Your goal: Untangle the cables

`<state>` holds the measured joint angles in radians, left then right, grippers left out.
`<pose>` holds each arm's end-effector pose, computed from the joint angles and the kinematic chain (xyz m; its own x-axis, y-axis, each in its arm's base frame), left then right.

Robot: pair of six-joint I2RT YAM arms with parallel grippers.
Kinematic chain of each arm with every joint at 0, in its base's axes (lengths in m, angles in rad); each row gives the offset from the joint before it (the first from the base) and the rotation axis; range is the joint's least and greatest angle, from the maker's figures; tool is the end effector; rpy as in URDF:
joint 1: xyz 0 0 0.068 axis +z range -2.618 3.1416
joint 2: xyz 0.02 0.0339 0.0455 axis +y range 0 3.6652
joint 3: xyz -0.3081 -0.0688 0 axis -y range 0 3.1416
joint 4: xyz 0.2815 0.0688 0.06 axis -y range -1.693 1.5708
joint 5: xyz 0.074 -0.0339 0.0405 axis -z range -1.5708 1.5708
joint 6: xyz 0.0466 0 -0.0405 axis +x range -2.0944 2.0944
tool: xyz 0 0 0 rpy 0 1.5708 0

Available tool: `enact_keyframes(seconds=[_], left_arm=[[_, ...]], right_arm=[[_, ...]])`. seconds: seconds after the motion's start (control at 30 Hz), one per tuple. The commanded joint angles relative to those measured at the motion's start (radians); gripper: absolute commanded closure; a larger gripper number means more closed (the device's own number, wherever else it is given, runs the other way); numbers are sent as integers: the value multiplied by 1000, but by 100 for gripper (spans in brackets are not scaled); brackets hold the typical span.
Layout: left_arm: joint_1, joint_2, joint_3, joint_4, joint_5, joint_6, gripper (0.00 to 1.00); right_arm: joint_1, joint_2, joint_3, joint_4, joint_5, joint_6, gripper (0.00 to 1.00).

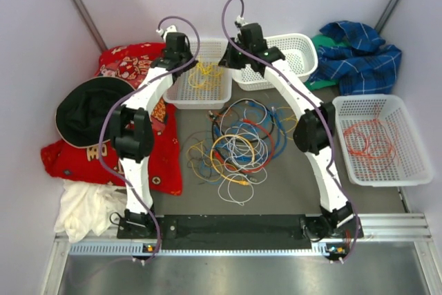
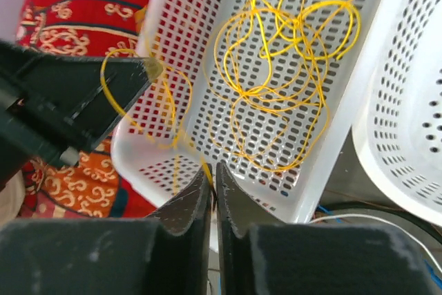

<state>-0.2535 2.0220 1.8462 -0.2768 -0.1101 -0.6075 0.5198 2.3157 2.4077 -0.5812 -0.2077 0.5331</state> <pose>0.5339 -0.1330 0.3480 -0.4353 -0.4733 -0.7658 -0.1155 0.8730 -0.4739 0.5240 0.3109 0.3694 -0.6786 0.1846 -0.7110 -0.3474 0.7722 0.5321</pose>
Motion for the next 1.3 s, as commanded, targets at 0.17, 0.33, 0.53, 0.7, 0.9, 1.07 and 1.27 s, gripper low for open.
enact_keyframes(seconds=[0.17, 0.33, 0.53, 0.7, 0.9, 1.07, 1.27], left_arm=[[57, 133, 240, -38, -20, 46, 46], [57, 49, 173, 25, -42, 43, 1], [13, -211, -14, 139, -30, 15, 1], [-116, -399, -201, 171, 24, 14, 1], [-401, -583, -468, 39, -134, 49, 1], [-509, -647, -622, -90, -200, -6, 1], [-529, -759, -774, -88, -166, 15, 1]], right_arm=[[8, 56, 98, 147, -154, 19, 3], [8, -111, -24, 164, -73, -10, 1], [20, -415, -419, 233, 69, -45, 1], [49, -711, -730, 248, 166, -64, 1], [126, -1088, -1134, 227, 301, -133, 1], [166, -1337, -1361, 219, 291, -119, 1], [192, -1500, -1437, 166, 332, -110, 1]])
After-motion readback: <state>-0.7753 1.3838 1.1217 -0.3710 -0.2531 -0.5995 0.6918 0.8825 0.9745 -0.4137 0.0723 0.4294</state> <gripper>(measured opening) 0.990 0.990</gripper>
